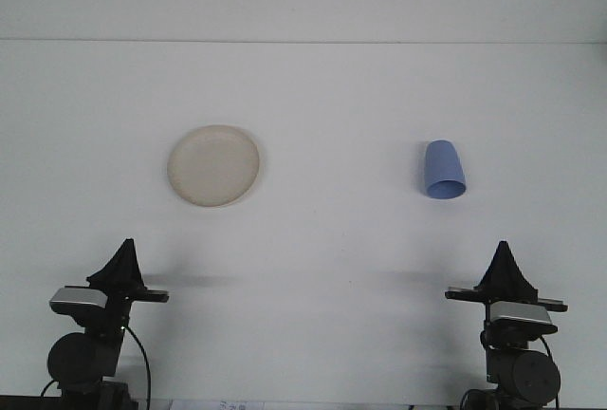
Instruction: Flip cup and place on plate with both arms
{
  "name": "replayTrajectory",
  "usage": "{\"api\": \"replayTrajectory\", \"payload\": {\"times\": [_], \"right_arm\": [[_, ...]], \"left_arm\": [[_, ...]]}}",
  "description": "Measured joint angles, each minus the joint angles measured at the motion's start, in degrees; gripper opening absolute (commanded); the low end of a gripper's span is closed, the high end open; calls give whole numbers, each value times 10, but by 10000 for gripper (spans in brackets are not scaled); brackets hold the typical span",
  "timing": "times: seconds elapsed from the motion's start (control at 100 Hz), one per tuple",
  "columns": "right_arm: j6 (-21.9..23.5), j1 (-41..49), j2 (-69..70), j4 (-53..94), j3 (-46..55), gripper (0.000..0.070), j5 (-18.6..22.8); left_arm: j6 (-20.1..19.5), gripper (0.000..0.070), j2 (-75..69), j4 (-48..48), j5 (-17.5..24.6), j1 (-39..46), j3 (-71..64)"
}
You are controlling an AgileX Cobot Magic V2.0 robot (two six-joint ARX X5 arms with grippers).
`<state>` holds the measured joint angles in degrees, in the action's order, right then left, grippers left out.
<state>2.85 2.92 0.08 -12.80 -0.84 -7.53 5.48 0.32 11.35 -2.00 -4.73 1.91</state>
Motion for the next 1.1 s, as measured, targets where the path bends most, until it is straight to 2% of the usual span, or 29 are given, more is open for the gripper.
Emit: {"api": "replayTrajectory", "payload": {"times": [0.21,0.35,0.43,0.59,0.769,0.889,0.989,1.039,1.099], "right_arm": [[2,0,0,-1,0,0,6],[2,0,0,2,0,0,47],[2,0,1,51,-17,0,76],[2,0,54,187,-117,0,90],[4,0,175,314,-255,0,98],[6,0,265,367,-336,0,120],[7,0,324,354,-372,0,121],[11,0,346,332,-375,35,121],[19,0,368,322,-375,145,121]], "left_arm": [[0,13,0,0,0,0,0],[0,13,0,0,0,0,0],[0,13,0,0,0,0,0],[0,13,0,0,0,0,0],[0,13,0,0,0,0,0],[0,13,0,0,0,0,0],[0,13,0,0,0,0,0],[0,13,0,0,0,0,0],[0,13,0,0,0,0,0]]}}
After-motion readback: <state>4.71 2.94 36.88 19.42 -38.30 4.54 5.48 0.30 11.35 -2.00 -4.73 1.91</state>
